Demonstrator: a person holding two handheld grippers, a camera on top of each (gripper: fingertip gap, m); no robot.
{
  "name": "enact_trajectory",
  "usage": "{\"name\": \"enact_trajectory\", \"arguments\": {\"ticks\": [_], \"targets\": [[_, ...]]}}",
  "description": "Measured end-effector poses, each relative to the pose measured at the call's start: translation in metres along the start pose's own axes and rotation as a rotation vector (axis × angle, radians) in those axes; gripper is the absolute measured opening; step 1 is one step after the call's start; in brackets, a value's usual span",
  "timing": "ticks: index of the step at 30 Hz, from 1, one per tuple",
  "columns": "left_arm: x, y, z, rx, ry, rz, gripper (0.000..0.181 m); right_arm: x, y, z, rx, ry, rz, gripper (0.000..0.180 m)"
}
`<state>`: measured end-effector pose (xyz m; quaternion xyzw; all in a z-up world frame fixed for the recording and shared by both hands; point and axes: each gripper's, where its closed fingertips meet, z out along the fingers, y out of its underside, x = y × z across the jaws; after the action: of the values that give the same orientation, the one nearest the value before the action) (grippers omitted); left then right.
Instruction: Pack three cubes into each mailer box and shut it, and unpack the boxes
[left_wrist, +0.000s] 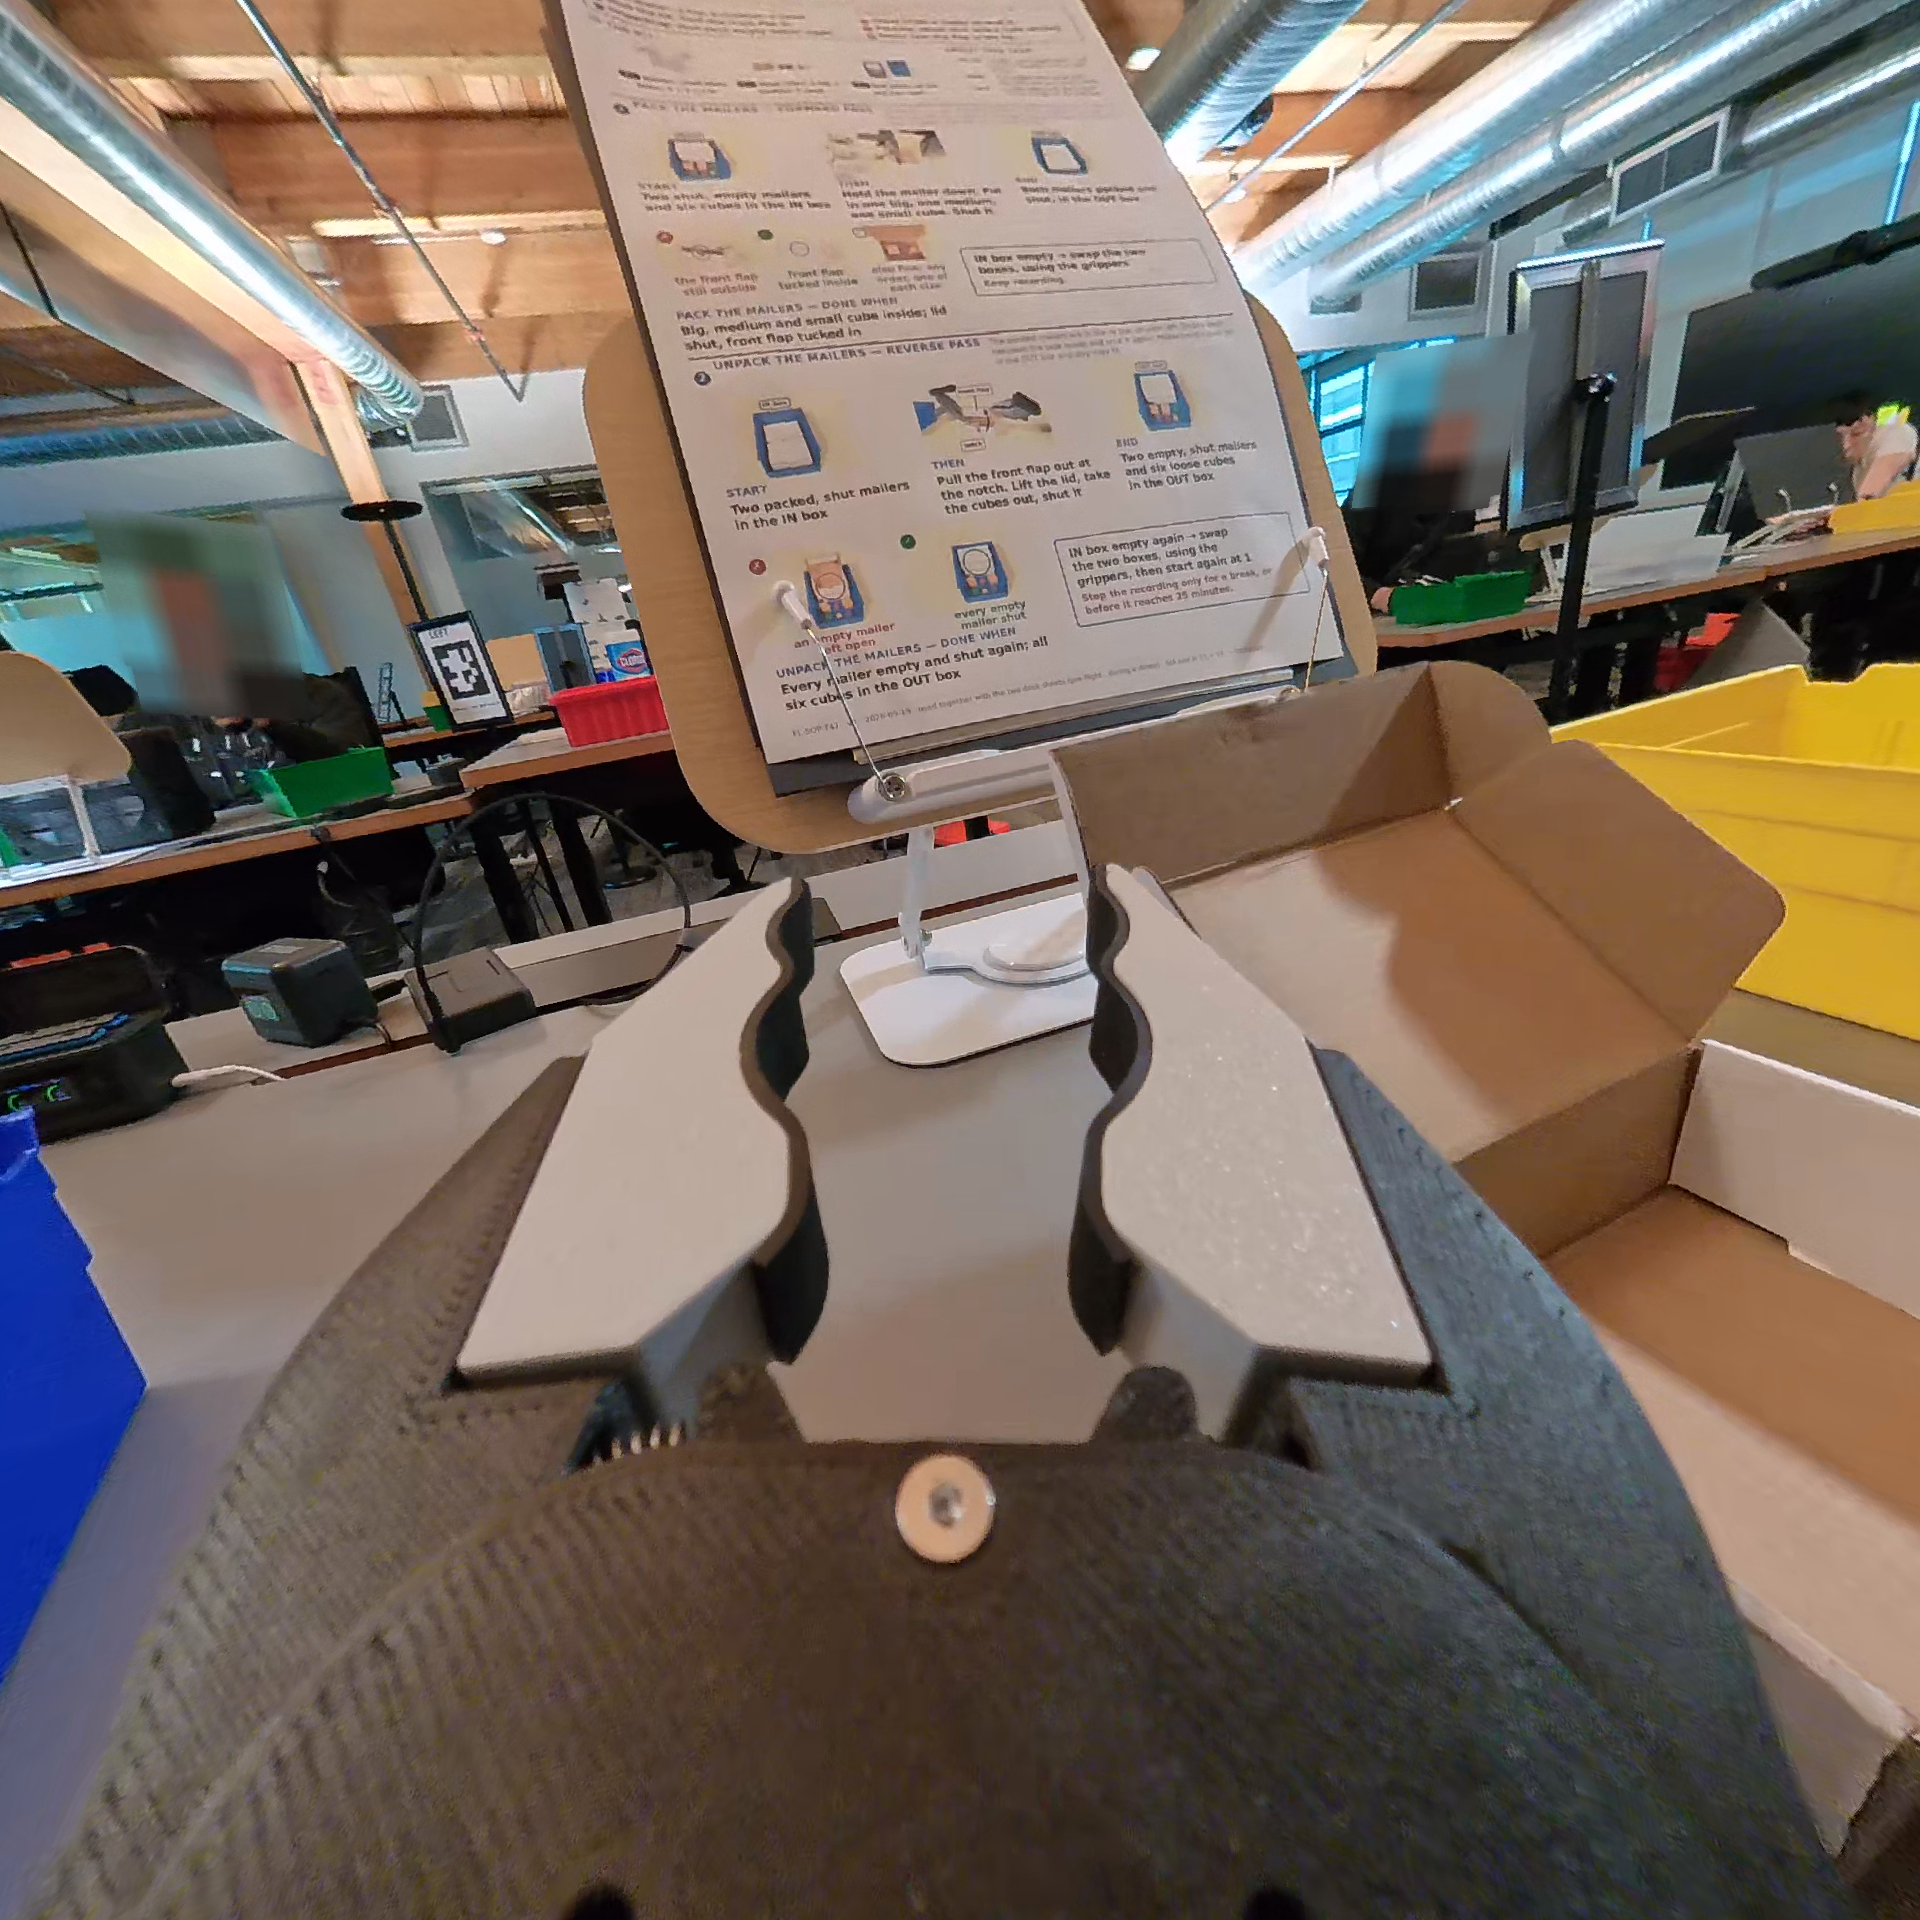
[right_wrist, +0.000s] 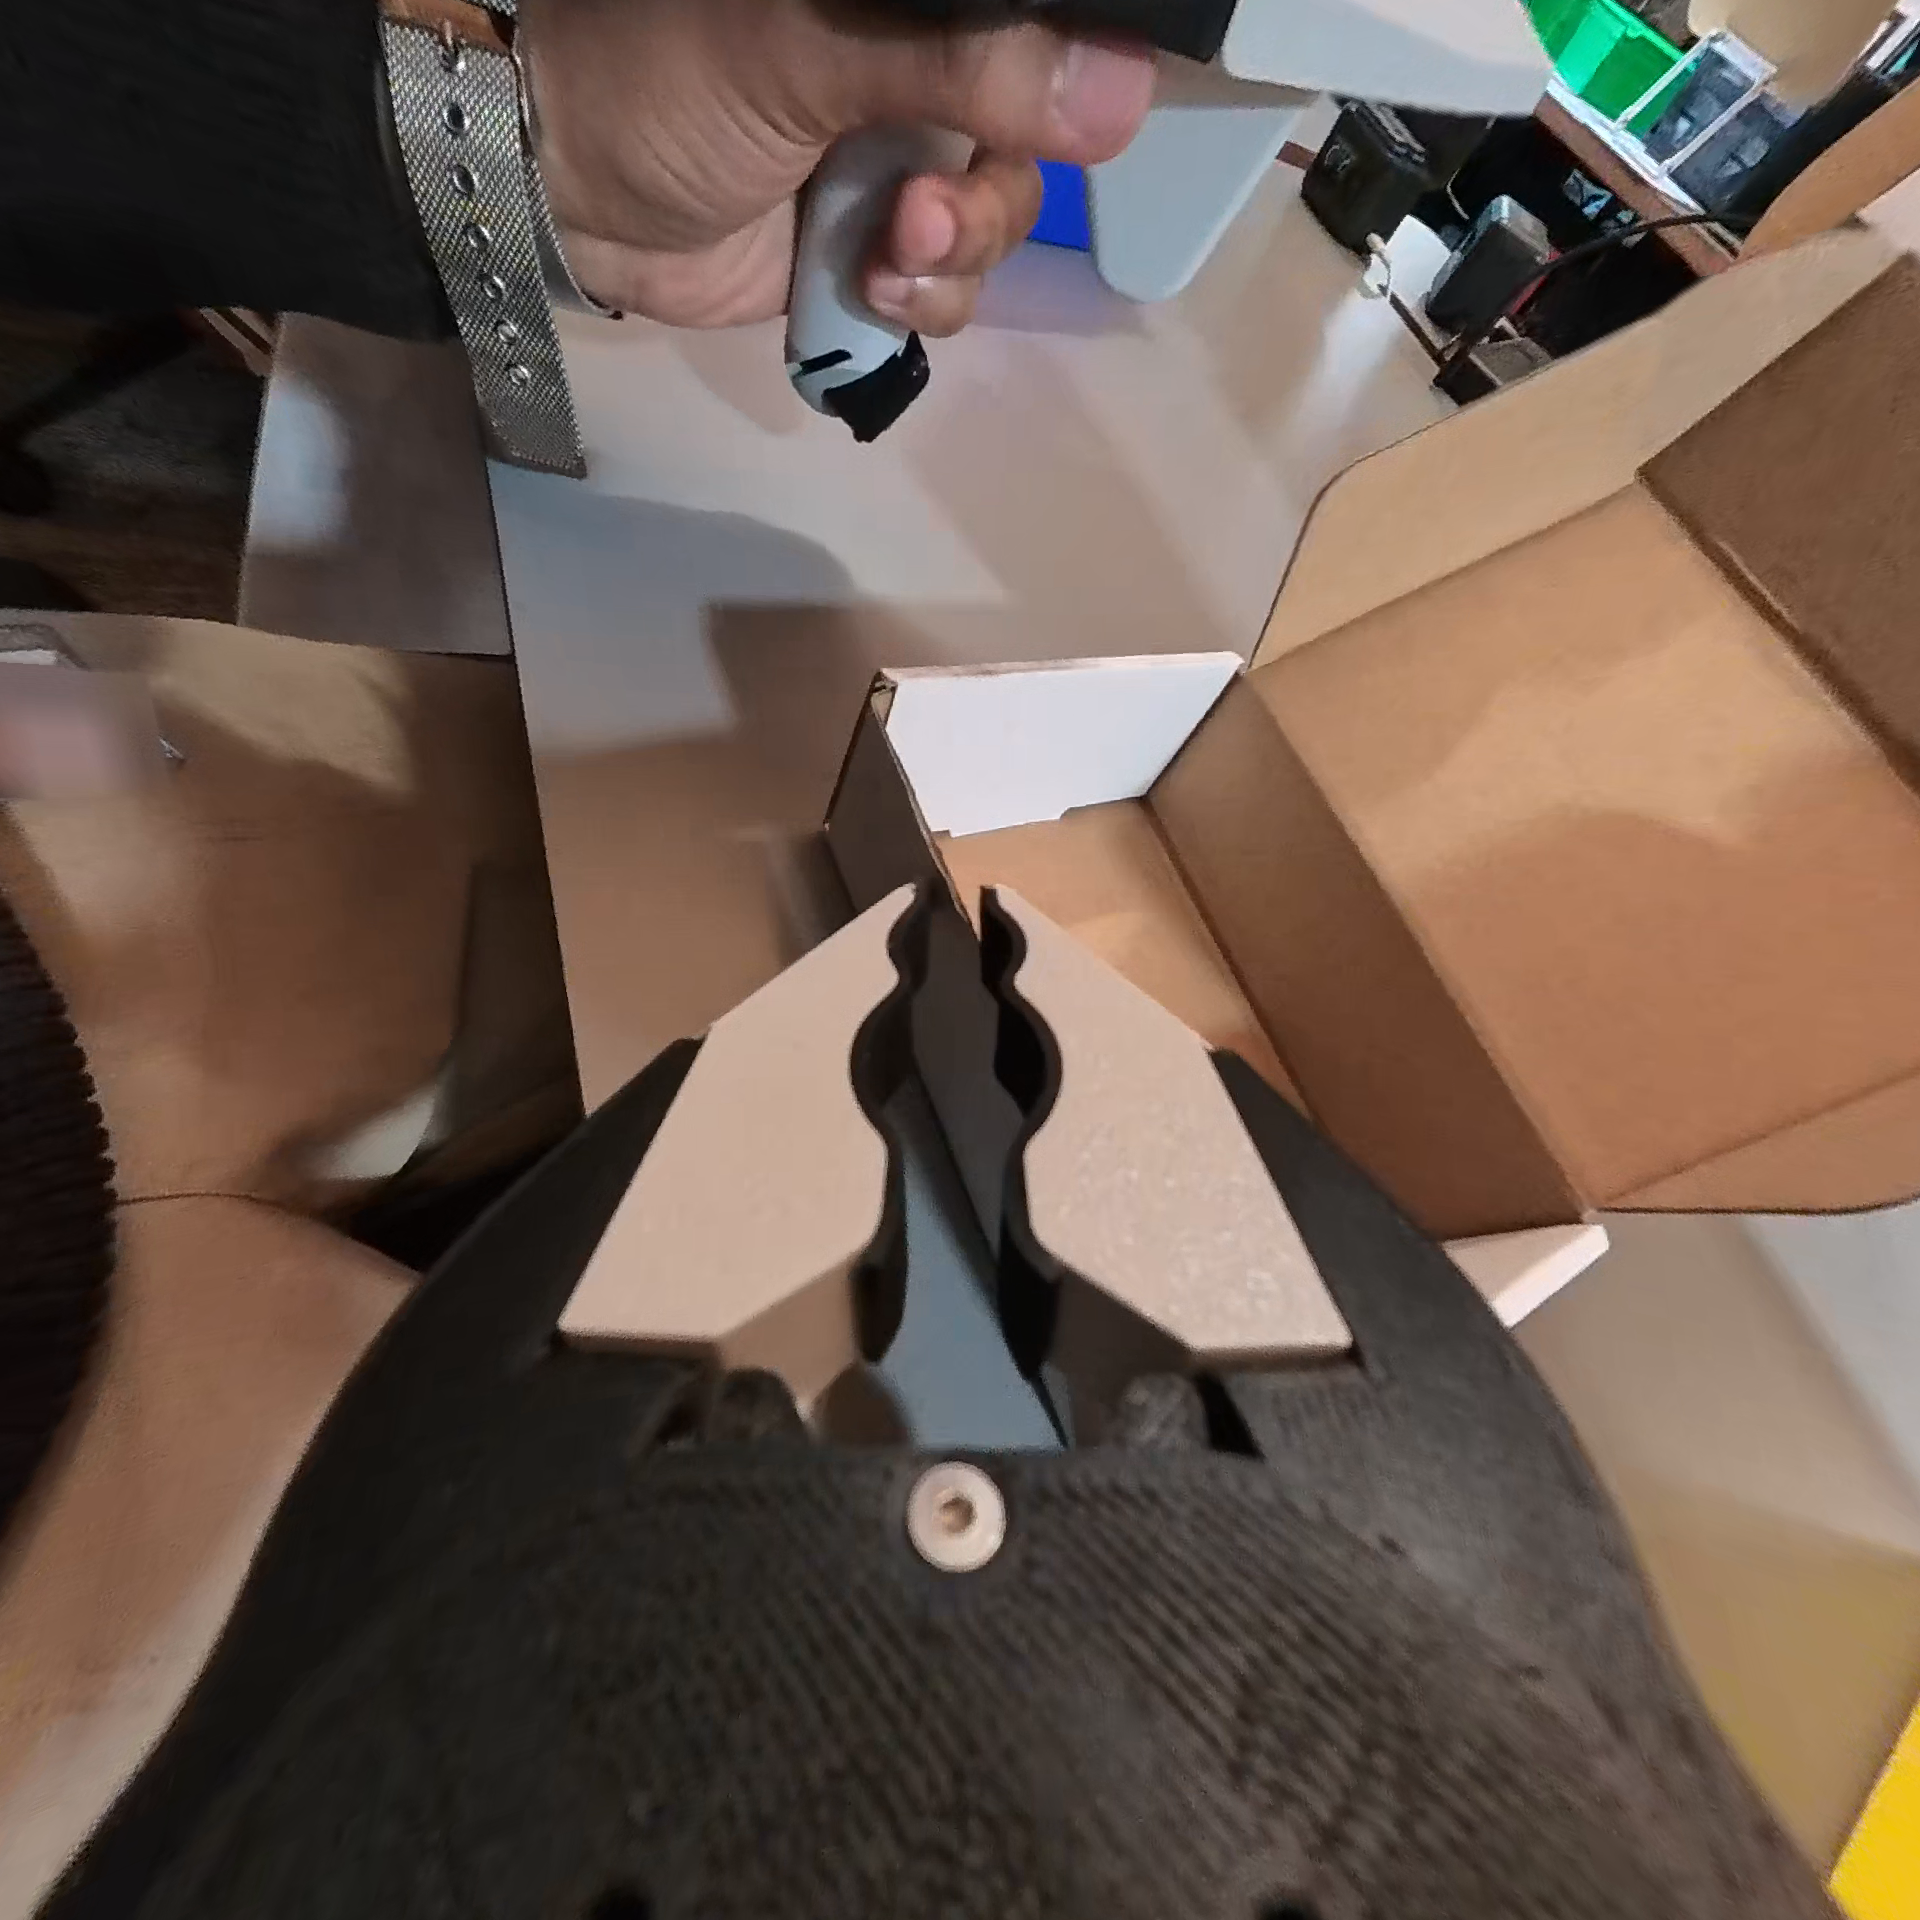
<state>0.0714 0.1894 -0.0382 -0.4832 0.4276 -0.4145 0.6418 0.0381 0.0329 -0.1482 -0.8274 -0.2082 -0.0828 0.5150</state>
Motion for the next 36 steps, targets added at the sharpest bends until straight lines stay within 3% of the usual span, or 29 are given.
{"name": "enact_trajectory", "arguments": {"ticks": [12,14,17,20,22,27,30,33,36], "targets": [[0.01,0.01,0.002,-0.037,0.028,0.028,0.051,0.01,-0.003,0.006,0.014,0.123,-0.035,0.009],[0.018,0.022,0.006,-0.125,0.091,-0.042,0.06,0.012,-0.01,0.002,0.06,0.127,0.007,0.016],[0.034,0.058,0.009,-0.394,0.217,-0.263,0.083,0.018,-0.028,-0.007,0.163,0.123,0.121,0.027],[0.031,0.073,0.007,-0.501,0.26,-0.428,0.084,0.021,-0.043,-0.017,0.266,0.106,0.211,0.029],[0.018,0.07,0.006,-0.511,0.233,-0.419,0.081,0.021,-0.05,-0.02,0.308,0.09,0.251,0.029],[-0.057,0.042,-0.003,-0.534,0.06,-0.3,0.075,0.003,-0.052,-0.008,0.274,0.014,0.292,0.043],[-0.134,0.009,-0.022,-0.458,-0.112,-0.366,0.069,-0.042,-0.058,0.007,0.208,-0.202,0.392,0.062],[-0.217,0.008,-0.065,-0.521,-0.31,-0.396,0.066,-0.069,-0.06,0.015,0.168,-0.282,0.385,0.059],[-0.286,0.037,-0.124,-0.681,-0.507,-0.351,0.063,-0.07,-0.056,0.021,0.145,-0.255,0.346,0.057]]}}
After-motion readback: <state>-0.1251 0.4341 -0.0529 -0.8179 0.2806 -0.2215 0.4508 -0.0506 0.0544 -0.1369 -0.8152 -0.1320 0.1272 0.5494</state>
